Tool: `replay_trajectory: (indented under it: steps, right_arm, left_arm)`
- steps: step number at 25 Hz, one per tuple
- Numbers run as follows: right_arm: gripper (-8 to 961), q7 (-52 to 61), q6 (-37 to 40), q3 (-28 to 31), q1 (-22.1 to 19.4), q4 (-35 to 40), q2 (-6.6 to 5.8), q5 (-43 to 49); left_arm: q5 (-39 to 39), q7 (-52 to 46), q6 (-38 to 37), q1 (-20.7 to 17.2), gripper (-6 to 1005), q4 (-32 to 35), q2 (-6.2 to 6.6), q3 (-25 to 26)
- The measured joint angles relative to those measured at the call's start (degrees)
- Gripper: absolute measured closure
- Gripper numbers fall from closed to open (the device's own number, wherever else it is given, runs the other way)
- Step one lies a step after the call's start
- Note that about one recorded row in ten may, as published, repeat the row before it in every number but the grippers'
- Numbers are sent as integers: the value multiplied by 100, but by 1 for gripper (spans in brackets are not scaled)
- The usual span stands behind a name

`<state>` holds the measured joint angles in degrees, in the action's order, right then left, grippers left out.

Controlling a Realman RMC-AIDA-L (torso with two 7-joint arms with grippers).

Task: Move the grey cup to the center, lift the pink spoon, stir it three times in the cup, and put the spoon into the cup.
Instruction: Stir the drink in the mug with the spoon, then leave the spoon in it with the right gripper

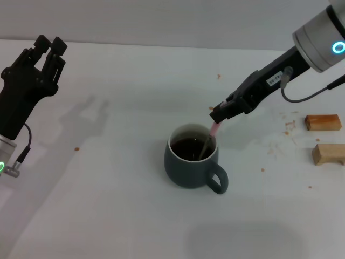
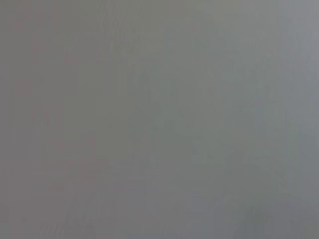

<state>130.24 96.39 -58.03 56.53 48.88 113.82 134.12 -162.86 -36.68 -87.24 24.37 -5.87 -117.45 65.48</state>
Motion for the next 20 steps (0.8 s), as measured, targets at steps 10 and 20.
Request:
replay_trajectory:
  steps: [10,20]
  right_arm:
    - [851,14,-366,57,70,-47,33,-14]
    - [851,17,-578,1,262,-133,141,0]
  left_arm:
    - [-9,-13,-4,-5,616,-11,-5,0]
    - [-8,-30,-49,-65,613,-11,8,0]
